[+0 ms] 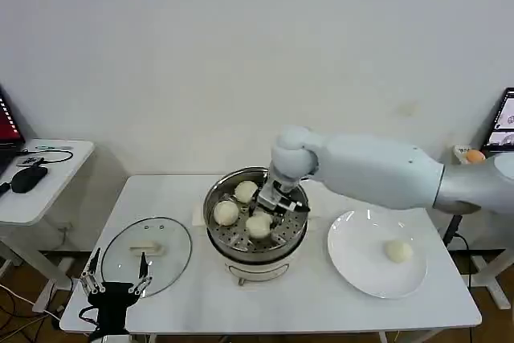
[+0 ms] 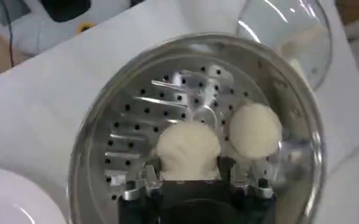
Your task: Take steamed baozi put them in steamer then cover it.
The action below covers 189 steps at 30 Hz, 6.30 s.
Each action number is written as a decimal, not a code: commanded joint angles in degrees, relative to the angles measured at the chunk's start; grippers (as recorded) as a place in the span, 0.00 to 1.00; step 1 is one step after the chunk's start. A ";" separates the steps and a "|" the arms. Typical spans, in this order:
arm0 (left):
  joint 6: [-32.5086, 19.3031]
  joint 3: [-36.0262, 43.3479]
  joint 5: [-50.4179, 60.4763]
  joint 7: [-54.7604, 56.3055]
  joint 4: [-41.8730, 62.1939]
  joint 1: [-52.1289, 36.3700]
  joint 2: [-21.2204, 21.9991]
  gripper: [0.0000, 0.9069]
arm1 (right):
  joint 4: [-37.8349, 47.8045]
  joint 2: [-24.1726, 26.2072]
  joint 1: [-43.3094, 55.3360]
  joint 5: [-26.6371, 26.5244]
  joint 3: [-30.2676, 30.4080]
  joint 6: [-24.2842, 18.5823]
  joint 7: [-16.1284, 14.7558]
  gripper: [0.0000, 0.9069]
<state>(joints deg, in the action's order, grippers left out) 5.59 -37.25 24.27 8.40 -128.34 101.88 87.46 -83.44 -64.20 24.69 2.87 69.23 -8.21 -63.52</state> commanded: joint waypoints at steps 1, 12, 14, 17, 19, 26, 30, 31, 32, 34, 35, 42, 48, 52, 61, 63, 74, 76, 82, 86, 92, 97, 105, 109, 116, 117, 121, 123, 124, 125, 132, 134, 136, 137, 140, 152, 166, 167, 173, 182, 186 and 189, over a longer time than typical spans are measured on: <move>-0.05 0.14 0.08 0.06 0.01 0.04 0.08 1.00 | -0.18 -1.60 -1.24 4.33 0.87 -5.44 0.74 0.69; 0.00 0.33 0.10 0.01 0.15 -0.16 0.04 1.00 | -0.77 -0.68 -0.89 3.36 0.96 -7.02 0.64 0.69; 0.00 0.42 0.10 0.01 0.22 -0.24 0.02 1.00 | -0.93 -0.52 -0.76 3.21 0.96 -7.17 0.63 0.78; 0.03 0.53 0.08 -0.01 0.21 -0.28 0.03 1.00 | -1.06 -0.20 -0.63 3.16 0.92 -7.96 1.34 1.00; 0.02 0.55 0.17 -0.15 0.22 -0.30 0.04 1.00 | -1.09 0.04 -0.45 3.38 0.80 -8.26 1.29 1.00; 0.06 0.83 0.34 -0.50 0.20 -0.39 0.03 1.00 | -1.47 1.99 1.29 2.81 0.05 -8.13 1.12 1.00; 0.10 1.01 0.26 -0.44 0.22 -0.65 -0.10 1.00 | -0.09 4.20 2.39 0.67 -2.49 -5.95 0.94 1.00; 0.13 1.08 0.25 -0.44 0.25 -0.78 -0.15 1.00 | 0.62 4.97 2.90 0.43 -3.00 -5.50 0.78 1.00; 0.15 1.17 0.26 -0.45 0.27 -0.88 -0.24 1.00 | 1.05 5.56 3.33 0.34 -3.11 -5.28 0.74 1.00; 0.16 1.48 0.24 -0.46 0.26 -1.03 -0.39 1.00 | 2.60 7.19 4.66 -0.24 -3.35 -4.78 0.44 1.00; 0.19 1.62 0.22 -0.48 0.17 -1.06 -0.54 1.00 | 3.31 8.60 5.65 -0.81 -3.24 -4.18 0.28 1.00; 0.54 2.14 -0.20 -0.88 0.01 -1.78 -1.80 1.00 | 2.25 19.28 8.11 -4.00 -2.26 0.93 -0.91 1.00; 0.77 2.52 -1.25 -1.34 0.20 -2.71 -3.48 1.00 | -3.38 32.15 6.05 -2.60 -1.23 6.62 -0.35 1.00; 0.84 2.91 -1.65 -1.51 0.80 -3.65 -4.16 1.00 | -6.91 39.49 1.85 -0.35 -2.48 9.01 0.32 1.00; 0.78 4.17 -1.47 -1.66 2.01 -4.90 -4.33 1.00 | -5.49 45.35 -6.45 2.70 -4.36 11.60 2.18 1.00; 0.78 4.23 -1.46 -1.67 2.33 -5.10 -4.33 1.00 | -3.60 45.38 -9.06 2.46 -4.84 12.12 2.58 1.00; 0.68 4.04 -1.28 -1.66 3.58 -5.02 -4.23 1.00 | 2.93 41.88 -17.47 3.57 -8.73 14.43 4.43 1.00; 0.69 3.99 -1.30 -1.64 3.54 -4.93 -4.20 1.00 | 3.49 41.28 -18.97 3.47 -10.07 15.29 4.78 1.00; 0.41 3.59 -1.37 -1.57 3.17 -4.22 -4.22 1.00 | 5.91 39.03 -21.66 4.68 -11.83 14.98 4.91 1.00; 0.32 3.43 -1.37 -1.49 2.88 -3.85 -4.10 1.00 | 8.46 36.87 -24.17 5.33 -14.48 15.03 5.25 1.00; 0.36 3.37 -1.33 -1.47 2.18 -3.36 -3.95 1.00 | 10.67 34.70 -26.13 6.12 -15.77 15.24 6.17 1.00; 0.38 3.24 -1.32 -1.45 2.15 -3.24 -3.89 1.00 | 11.59 33.44 -26.77 6.42 -16.35 15.71 6.30 1.00; 0.37 3.24 -1.32 -1.43 2.17 -3.23 -3.75 1.00 | 12.72 32.62 -27.21 6.79 -16.74 16.62 6.40 0.87; 0.37 3.24 -1.34 -1.44 2.08 -3.28 -3.69 1.00 | 12.84 32.39 -27.11 6.69 -16.76 17.14 6.52 0.76; 0.29 3.27 -1.35 -1.38 2.05 -3.14 -3.62 1.00 | 12.57 32.07 -26.95 6.00 -17.04 17.42 6.68 0.63; 0.29 3.26 -1.36 -1.38 1.99 -3.09 -3.63 1.00 | 12.32 32.24 -26.51 5.93 -16.89 17.47 6.63 0.63; 0.30 3.14 -1.39 -1.40 1.73 -2.95 -3.72 1.00 | 11.32 33.31 -22.25 5.05 -15.43 17.43 6.23 0.64; 0.34 3.13 -1.41 -1.41 1.57 -2.96 -3.78 1.00 | 10.32 34.13 -18.32 3.65 -14.65 17.57 5.68 0.64; 0.33 3.14 -1.42 -1.42 1.52 -2.99 -3.80 1.00 | 10.05 34.44 -17.37 3.04 -14.37 17.61 5.61 0.64; 0.37 3.17 -1.40 -1.42 1.46 -3.03 -3.80 1.00 | 9.28 34.72 -15.13 2.20 -13.60 17.95 5.47 0.64; 0.31 3.47 -1.36 -1.39 1.50 -3.29 -3.97 1.00 | 5.12 33.61 -2.75 -4.27 -8.83 20.10 5.06 0.66; 0.25 3.46 -1.32 -1.33 1.51 -3.40 -3.94 1.00 | 3.73 32.34 1.70 -6.07 -5.75 21.00 5.17 0.66; 0.20 3.54 -1.28 -1.30 1.20 -3.31 -3.82 1.00 | 2.71 31.10 4.82 -7.66 -3.66 21.60 5.23 0.66; 0.21 3.59 -1.26 -1.30 1.12 -3.27 -3.81 1.00 | 1.72 30.05 7.82 -8.94 -1.51 22.40 5.40 0.66; 0.21 3.65 -1.18 -1.29 0.66 -3.22 -3.73 1.00 | -0.94 26.33 12.09 -12.61 2.27 24.04 6.13 0.67; 0.16 2.82 -1.02 -1.23 -0.74 -2.78 -3.16 1.00 | -4.75 11.38 15.26 -22.74 7.22 29.51 10.83 0.67; 0.13 2.45 -1.23 -1.21 -0.77 -2.95 -3.03 1.00 | 2.75 1.00 9.38 -29.56 6.96 35.52 16.11 0.67; 0.11 2.39 -1.31 -1.19 -0.80 -2.87 -3.04 1.00 | 3.49 0.78 8.70 -28.75 7.00 35.91 16.18 0.67; -0.41 1.59 -1.98 -1.12 -0.68 -2.43 -3.32 1.00 | 5.93 0.54 5.84 -27.28 7.32 38.07 16.47 0.67; -0.42 1.53 -2.31 -1.15 -0.22 -2.99 -3.44 1.00 | 7.78 0.04 2.65 -27.12 6.91 39.50 16.96 0.67; -0.43 1.40 -2.37 -1.14 0.07 -3.06 -3.44 1.00 | 7.65 -0.30 2.50 -27.27 6.80 40.20 16.79 0.67; -0.46 1.39 -2.38 -1.11 0.10 -3.00 -3.39 1.00 | 7.65 -0.39 2.39 -27.09 6.82 40.35 16.70 0.67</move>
<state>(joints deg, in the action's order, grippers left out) 5.18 -35.77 21.97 7.26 -128.34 98.82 84.07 -77.05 -63.42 28.78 -23.99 75.88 30.64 -47.21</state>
